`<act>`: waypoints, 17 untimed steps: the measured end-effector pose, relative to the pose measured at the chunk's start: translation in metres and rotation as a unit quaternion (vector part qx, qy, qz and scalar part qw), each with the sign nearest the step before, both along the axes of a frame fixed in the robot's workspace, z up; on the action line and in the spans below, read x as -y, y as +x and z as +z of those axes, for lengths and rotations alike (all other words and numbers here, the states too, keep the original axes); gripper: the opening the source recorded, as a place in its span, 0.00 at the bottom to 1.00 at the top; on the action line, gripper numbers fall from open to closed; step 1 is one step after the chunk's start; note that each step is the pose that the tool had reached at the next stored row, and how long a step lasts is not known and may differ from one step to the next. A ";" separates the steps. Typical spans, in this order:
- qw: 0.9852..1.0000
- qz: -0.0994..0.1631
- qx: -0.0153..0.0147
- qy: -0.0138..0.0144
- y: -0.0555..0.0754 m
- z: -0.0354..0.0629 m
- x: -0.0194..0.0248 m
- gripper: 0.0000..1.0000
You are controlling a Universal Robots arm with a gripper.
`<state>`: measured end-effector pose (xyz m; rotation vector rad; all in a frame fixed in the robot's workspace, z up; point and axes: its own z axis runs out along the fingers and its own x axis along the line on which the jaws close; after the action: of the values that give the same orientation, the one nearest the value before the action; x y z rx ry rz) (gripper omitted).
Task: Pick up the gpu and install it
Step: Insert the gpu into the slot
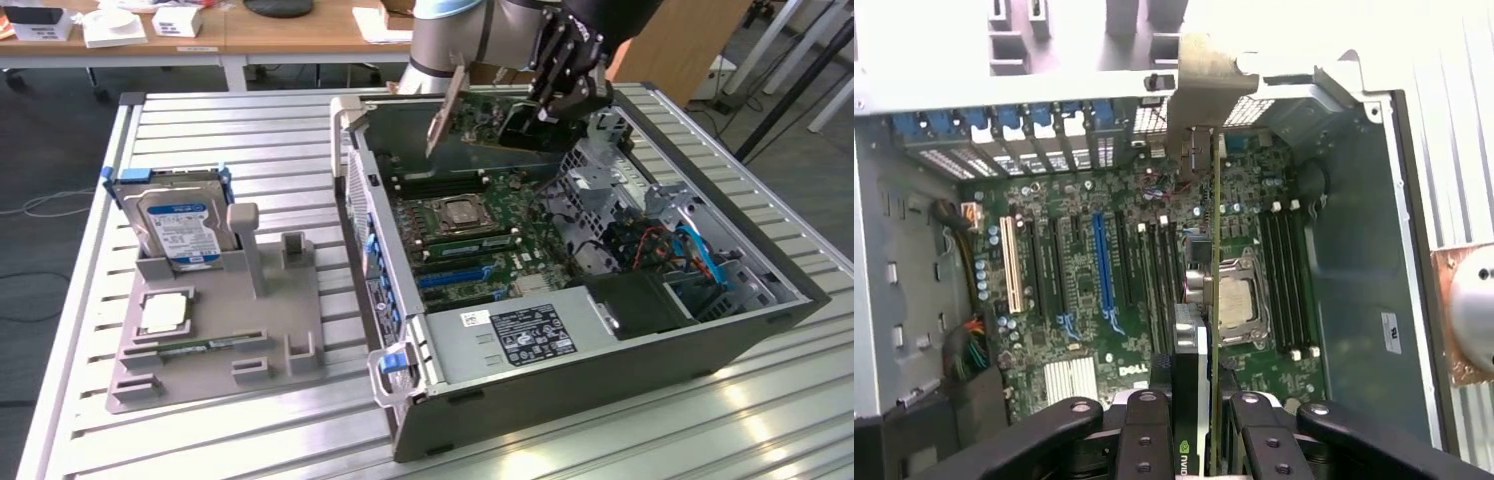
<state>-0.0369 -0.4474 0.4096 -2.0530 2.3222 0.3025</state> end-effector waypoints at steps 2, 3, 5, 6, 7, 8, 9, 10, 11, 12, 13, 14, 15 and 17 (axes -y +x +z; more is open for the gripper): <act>1.000 0.011 0.004 0.002 0.000 -0.0001 0.0000 0.27; 1.000 0.015 0.006 0.003 0.000 -0.0001 0.0000 0.27; 1.000 0.026 0.011 0.004 0.000 -0.0001 0.0000 0.27; 0.999 0.032 0.013 0.005 0.000 -0.0002 0.0000 0.27; 0.999 0.037 0.015 0.006 0.000 -0.0002 -0.0001 0.27; 0.999 0.043 0.018 0.006 0.000 -0.0002 -0.0001 0.27; 0.999 0.049 0.020 0.007 0.000 -0.0002 0.0000 0.27; 0.998 0.055 0.022 0.007 0.000 -0.0002 0.0000 0.27; 0.998 0.060 0.024 0.008 0.000 -0.0002 0.0000 0.27; 0.997 0.066 0.027 0.008 0.000 -0.0003 0.0000 0.27; 0.997 0.072 0.029 0.009 0.000 -0.0003 0.0000 0.27; 0.996 0.077 0.031 0.009 0.000 -0.0003 0.0000 0.27; 0.996 0.083 0.034 0.010 0.000 -0.0003 0.0000 0.27; 0.995 0.094 0.039 0.010 0.000 -0.0003 0.0000 0.27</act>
<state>-0.0369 -0.4474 0.4092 -2.2339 2.0780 0.2451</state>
